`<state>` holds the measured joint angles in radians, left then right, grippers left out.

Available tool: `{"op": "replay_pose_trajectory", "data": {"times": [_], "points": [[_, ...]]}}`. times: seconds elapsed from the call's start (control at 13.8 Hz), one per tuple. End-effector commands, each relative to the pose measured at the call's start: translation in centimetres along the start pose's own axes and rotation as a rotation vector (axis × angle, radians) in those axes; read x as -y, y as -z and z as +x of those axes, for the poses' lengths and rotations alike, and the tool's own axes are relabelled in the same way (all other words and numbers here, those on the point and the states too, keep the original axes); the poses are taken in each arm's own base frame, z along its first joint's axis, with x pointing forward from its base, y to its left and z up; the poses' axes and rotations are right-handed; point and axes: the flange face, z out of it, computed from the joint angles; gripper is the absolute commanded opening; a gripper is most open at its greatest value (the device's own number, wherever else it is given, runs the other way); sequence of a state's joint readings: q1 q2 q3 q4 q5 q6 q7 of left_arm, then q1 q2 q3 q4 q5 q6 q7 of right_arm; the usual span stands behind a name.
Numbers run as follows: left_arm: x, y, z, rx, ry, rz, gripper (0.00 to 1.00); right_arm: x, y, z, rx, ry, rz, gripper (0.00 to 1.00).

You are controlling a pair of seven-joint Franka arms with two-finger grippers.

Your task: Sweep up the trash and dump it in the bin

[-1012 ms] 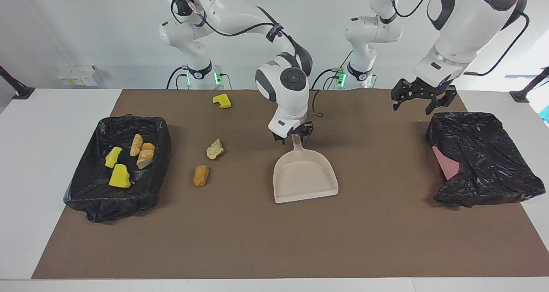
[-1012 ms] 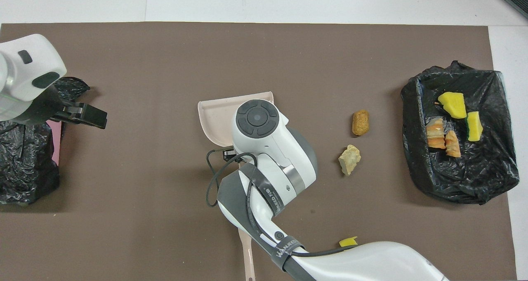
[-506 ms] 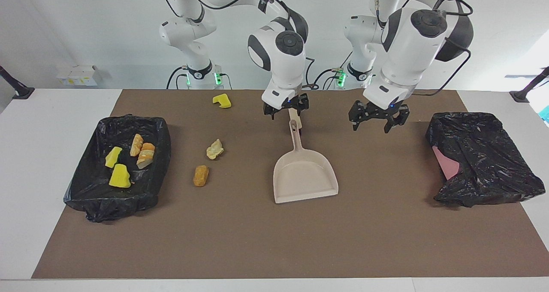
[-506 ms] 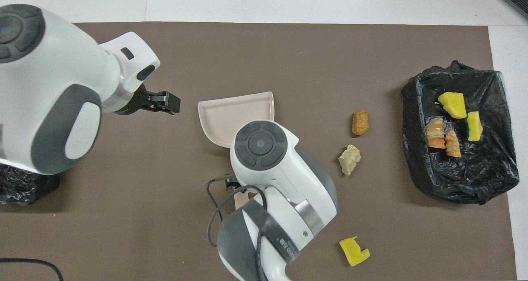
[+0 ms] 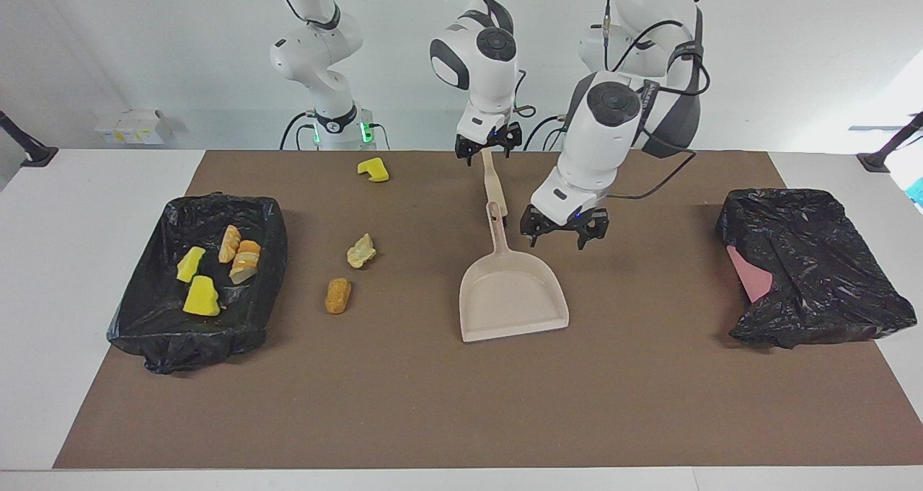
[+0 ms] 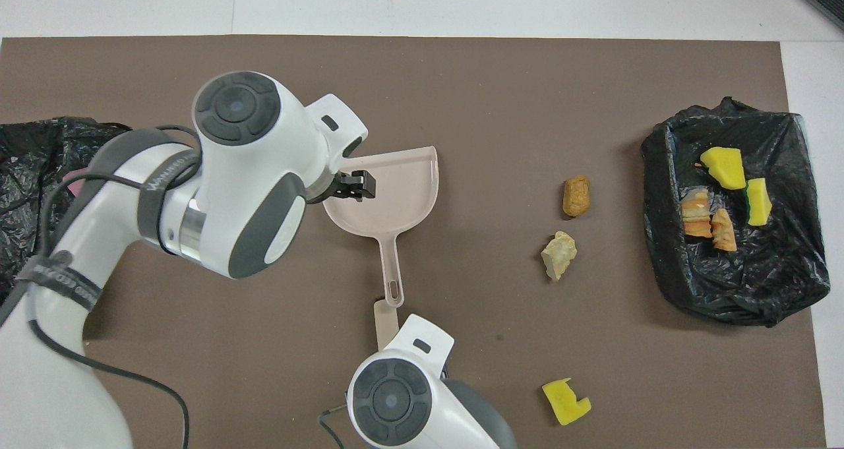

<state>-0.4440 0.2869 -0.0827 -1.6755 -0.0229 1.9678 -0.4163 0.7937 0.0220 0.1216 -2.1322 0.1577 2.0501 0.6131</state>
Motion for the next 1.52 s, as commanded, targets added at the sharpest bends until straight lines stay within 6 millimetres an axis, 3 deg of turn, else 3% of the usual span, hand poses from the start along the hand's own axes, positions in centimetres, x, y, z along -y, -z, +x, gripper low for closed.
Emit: {"op": "replay_pose_trajectory", "data": {"times": [0.0,0.14,0.29,0.65,0.72,0.87,0.94,1.01,1.3,1.45], "points": [[-3.0,-4.8,-3.4,-0.009,0.036,0.009,1.0,0.7,-2.9,-3.4,-0.006,-0.034,0.015,1.0],[-5.3,-6.6,-5.1,-0.025,0.046,-0.001,1.0,1.1,-5.2,-4.8,-0.011,-0.055,0.007,1.0],[-8.1,-9.9,-6.5,0.006,0.023,0.024,1.0,1.5,-6.1,-5.5,0.002,-0.045,-0.006,1.0],[-8.2,-9.1,-7.1,0.055,0.042,0.049,1.0,1.6,-6.3,-5.7,-0.003,-0.044,-0.002,1.0],[-8.2,-9.1,-7.2,0.065,0.042,0.056,0.9,1.6,-6.3,-5.7,-0.004,-0.042,-0.001,0.97],[-7.8,-8.9,-7.2,0.075,0.048,0.063,0.5,1.6,-6.1,-5.7,-0.004,-0.025,-0.001,0.56],[-7.8,-8.3,-7.4,0.072,0.046,0.062,0.28,1.6,-6.1,-5.8,-0.003,-0.027,-0.002,0.43],[-7.5,-7.6,-7.3,0.065,0.05,0.058,0.0,1.5,-6.1,-5.9,0.002,-0.029,-0.006,0.36],[-7.0,-5.4,-6.6,0.029,0.055,0.039,0.0,1.7,-6.1,-6.1,0.004,-0.02,-0.009,0.0],[-6.5,-4.0,-6.1,0.006,0.054,0.037,0.0,1.7,-6.2,-5.9,0.008,-0.017,-0.011,0.0]]}}
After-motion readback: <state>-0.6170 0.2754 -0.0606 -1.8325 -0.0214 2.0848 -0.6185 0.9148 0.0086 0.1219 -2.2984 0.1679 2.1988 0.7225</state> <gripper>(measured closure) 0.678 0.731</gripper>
